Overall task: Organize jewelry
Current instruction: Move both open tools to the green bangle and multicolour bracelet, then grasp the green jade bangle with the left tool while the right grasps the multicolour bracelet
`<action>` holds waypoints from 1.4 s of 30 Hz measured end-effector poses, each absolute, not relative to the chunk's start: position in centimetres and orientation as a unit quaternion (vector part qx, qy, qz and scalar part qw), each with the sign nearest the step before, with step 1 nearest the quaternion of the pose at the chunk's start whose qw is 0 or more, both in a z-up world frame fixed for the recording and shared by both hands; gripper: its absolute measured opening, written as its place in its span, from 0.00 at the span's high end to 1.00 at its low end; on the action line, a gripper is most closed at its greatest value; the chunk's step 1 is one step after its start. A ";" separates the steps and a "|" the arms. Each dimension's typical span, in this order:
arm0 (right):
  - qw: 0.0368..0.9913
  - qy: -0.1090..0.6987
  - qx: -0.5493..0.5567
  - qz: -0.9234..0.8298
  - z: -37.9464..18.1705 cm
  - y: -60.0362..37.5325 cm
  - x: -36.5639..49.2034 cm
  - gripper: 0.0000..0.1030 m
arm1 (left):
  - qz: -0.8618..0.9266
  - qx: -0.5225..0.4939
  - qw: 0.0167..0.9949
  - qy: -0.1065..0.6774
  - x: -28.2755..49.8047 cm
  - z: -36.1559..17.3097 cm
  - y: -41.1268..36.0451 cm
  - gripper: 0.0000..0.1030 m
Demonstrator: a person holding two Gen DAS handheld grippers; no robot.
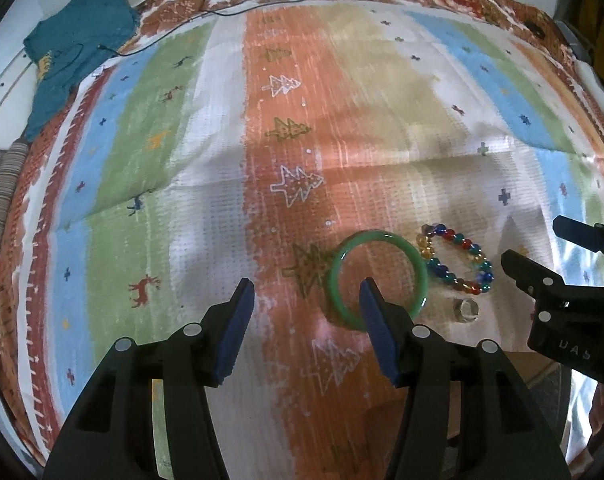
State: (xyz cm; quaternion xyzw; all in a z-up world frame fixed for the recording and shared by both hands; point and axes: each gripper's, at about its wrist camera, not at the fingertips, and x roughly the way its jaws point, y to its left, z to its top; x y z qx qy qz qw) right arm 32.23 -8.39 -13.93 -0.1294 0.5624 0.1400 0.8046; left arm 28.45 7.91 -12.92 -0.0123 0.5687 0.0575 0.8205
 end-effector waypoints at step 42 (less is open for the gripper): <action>0.821 0.527 -0.130 0.179 -13.5 -8.1 31.8 0.90 | 0.068 -0.004 0.839 0.540 28.4 -12.1 7.3 0.93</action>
